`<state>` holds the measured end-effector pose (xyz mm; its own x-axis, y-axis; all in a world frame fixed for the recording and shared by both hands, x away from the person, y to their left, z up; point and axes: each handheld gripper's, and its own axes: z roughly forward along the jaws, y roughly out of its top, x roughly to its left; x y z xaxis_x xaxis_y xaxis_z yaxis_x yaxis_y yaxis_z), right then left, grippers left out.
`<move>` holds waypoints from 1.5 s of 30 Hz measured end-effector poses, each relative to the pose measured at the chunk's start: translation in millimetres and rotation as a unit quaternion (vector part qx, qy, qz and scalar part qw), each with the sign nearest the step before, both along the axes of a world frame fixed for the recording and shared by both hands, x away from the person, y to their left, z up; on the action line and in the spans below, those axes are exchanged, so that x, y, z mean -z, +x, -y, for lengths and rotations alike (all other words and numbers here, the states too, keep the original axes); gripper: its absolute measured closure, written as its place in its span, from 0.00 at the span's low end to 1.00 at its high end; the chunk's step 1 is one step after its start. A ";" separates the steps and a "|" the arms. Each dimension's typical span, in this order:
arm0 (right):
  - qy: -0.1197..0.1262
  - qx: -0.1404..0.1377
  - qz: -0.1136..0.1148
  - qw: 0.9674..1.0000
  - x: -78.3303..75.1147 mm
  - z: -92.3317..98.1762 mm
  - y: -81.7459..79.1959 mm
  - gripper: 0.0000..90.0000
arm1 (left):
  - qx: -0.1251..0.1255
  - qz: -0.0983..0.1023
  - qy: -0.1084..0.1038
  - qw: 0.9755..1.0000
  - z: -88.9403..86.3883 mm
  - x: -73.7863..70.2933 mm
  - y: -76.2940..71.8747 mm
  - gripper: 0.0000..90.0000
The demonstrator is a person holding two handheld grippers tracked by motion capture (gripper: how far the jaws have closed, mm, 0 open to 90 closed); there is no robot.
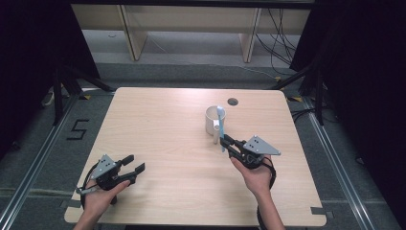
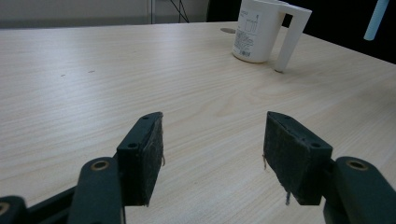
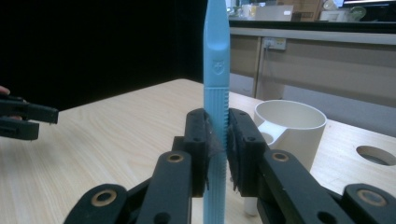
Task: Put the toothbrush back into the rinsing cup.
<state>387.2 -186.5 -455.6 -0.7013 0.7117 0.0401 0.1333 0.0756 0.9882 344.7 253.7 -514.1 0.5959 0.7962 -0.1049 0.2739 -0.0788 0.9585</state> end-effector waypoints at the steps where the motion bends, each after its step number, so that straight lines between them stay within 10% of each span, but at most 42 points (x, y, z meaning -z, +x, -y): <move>1: -0.006 0.006 0.007 1.000 -1.3 2.4 0.4 0.88 | 0.001 0.003 0.001 1.000 0.2 -0.3 -0.1 0.41; 45: 0.056 0.078 0.049 0.994 -27.8 -9.1 14.2 0.88 | 0.006 0.017 -0.001 1.000 0.2 -3.7 -2.6 0.41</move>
